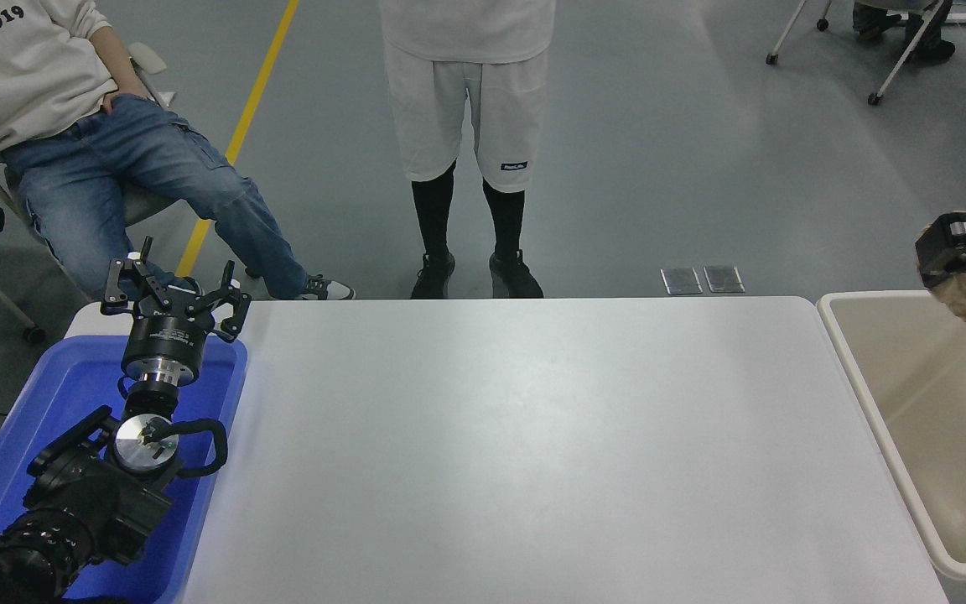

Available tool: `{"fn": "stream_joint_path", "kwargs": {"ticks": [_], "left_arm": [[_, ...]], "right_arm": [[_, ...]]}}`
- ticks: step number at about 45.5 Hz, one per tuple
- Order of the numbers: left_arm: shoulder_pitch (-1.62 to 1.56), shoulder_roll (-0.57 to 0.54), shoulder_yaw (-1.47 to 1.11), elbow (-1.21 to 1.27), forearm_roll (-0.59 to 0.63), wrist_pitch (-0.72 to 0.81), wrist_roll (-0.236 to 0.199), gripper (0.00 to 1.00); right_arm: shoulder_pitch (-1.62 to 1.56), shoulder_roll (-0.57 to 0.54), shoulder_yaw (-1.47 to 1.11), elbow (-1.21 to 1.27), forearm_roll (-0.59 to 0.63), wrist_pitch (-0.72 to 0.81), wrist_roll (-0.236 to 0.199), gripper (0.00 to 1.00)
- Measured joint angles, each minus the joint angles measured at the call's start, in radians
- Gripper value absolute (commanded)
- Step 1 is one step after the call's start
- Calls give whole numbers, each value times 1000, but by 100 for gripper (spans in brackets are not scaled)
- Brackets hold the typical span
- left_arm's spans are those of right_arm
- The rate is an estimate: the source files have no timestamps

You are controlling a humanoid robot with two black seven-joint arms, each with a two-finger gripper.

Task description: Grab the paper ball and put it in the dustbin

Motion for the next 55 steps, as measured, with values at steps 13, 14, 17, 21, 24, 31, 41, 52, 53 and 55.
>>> {"fn": "stream_joint_path", "kwargs": {"ticks": [13,14,17,21,24,31,41,52,53,55], "left_arm": [[0,0,0,0,0,0,0,99],[0,0,0,0,0,0,0,99],[0,0,0,0,0,0,0,99],[0,0,0,0,0,0,-1,99],[0,0,0,0,0,0,-1,99],[0,0,0,0,0,0,-1,99],[0,0,0,0,0,0,-1,99],[0,0,0,0,-1,0,0,99],[0,0,0,0,-1,0,0,99],[0,0,0,0,-1,0,0,99]], "right_arm": [[-100,-63,-14,-151,-10,0,-6,0],[-113,-66,-14,-167,-11,0,-7,0],[-158,-76,-7,-218,-11,0,-7,0],[-233,-90,21,-293,-8,0,-8,0],[-295,-101,55,-333,-6,0,-8,0],[-467,-121,174,-437,-1,0,-8,0],[-716,-138,367,-531,3,0,-8,0],[-982,-139,546,-600,35,-149,-7,0],[-1006,-138,560,-604,43,-170,-7,0],[-1054,-133,590,-614,61,-217,-7,0]]}}
